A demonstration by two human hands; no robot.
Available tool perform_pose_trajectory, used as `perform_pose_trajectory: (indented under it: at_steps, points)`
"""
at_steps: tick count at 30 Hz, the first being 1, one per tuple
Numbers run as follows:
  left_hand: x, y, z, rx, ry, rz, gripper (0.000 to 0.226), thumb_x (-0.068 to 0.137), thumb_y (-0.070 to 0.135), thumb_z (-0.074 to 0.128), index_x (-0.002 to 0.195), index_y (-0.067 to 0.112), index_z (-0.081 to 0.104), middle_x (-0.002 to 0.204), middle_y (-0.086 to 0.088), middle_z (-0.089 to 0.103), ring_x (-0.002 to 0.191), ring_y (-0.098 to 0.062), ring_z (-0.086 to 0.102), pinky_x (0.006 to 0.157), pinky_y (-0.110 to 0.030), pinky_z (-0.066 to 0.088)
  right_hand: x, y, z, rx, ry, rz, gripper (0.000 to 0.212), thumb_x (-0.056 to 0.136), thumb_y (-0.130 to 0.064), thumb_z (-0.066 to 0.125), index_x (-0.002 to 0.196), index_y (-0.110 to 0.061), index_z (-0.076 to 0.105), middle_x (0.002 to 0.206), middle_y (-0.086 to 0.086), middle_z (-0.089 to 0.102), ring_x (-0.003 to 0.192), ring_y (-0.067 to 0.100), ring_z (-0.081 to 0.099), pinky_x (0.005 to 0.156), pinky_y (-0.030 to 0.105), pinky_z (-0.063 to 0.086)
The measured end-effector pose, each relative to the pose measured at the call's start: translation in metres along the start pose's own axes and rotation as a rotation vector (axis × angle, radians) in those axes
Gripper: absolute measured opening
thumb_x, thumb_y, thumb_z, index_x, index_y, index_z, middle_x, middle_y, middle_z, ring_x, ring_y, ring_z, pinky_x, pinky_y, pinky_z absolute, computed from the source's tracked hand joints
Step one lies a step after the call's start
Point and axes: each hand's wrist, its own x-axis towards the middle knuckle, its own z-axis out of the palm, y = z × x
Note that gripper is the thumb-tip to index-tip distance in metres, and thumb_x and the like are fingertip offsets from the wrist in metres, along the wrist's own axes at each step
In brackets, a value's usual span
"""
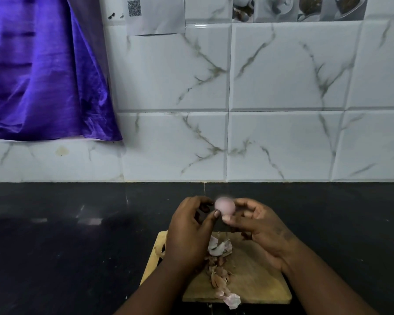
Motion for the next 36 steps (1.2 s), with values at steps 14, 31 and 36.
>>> perform_pose_trajectory:
  at_steps: [14,31,36]
  points:
    - [0.009,-0.009,-0.031,-0.012,0.233,-0.470,0.020,0.104,0.026,0.060,0.090,0.027,0.074,0.082,0.008,0.073,0.079,-0.012,0.068,0.075,-0.036,0.057,-0.002,0.007,0.013,-0.098,0.174,-0.044,0.013,0.088,-0.022,0.073,0.100,-0.018,0.075,0.103,0.008,0.076,0.099,0.019,0.070,0.086,0.034,0.054]
    - [-0.017,0.008,-0.028,-0.196,-0.568,-0.686,0.103,0.078,0.101,0.010,0.142,0.039,0.062,0.154,-0.008,0.058,0.151,-0.028,0.044,0.127,-0.050,0.026,-0.015,0.008,0.061,0.005,0.030,0.239,0.045,0.086,-0.054,0.060,0.115,-0.019,0.063,0.112,0.010,0.075,0.102,0.028,0.074,0.091,0.049,0.060]
    - [-0.035,0.016,-0.044,0.078,-0.489,-0.333,0.099,0.080,0.095,0.027,0.157,0.035,0.043,0.166,0.003,0.042,0.156,-0.021,0.035,0.126,-0.050,0.028,-0.027,0.007,0.049,0.193,0.186,0.220,0.042,0.092,-0.041,0.058,0.122,-0.011,0.058,0.113,0.019,0.072,0.098,0.028,0.072,0.085,0.043,0.057]
